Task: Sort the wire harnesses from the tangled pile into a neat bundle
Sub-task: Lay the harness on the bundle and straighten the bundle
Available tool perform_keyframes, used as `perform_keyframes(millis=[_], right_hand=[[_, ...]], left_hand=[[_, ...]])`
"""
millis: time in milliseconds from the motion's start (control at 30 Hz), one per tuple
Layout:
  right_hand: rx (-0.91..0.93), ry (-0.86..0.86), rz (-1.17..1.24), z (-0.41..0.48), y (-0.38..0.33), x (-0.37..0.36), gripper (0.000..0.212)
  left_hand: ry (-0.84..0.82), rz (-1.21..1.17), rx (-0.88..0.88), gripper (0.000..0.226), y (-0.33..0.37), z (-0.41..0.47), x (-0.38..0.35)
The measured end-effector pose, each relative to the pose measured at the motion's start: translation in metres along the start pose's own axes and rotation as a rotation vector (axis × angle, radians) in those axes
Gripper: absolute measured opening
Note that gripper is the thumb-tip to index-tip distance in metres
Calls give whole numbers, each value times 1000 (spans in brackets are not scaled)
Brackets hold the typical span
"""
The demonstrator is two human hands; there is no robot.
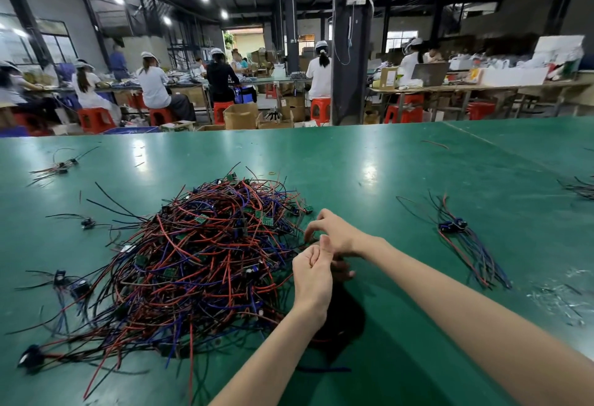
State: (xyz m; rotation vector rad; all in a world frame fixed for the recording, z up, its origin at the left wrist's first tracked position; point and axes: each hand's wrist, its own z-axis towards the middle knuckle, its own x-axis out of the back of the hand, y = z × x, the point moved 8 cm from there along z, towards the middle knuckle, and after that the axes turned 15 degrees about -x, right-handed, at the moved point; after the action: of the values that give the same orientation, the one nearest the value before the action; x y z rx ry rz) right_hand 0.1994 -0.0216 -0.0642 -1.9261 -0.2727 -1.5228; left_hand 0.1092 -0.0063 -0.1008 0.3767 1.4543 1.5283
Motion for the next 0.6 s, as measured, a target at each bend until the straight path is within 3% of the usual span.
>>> perform_keyframes(millis=[200,433,533,600], right_hand=[[14,41,-41,-1,0,7,11],[-7,238,222,-10,-2,52,5],[54,267,305,-22,-18,66,6],[87,272,349,-33,-31,71,7]], left_hand=[[-90,116,-68,37,8,-3,-8],[-69,16,50,54,3,0,-9],[-140,77,28,40,4,-1,-11],[-171,116,4,43,5,-2,-11]])
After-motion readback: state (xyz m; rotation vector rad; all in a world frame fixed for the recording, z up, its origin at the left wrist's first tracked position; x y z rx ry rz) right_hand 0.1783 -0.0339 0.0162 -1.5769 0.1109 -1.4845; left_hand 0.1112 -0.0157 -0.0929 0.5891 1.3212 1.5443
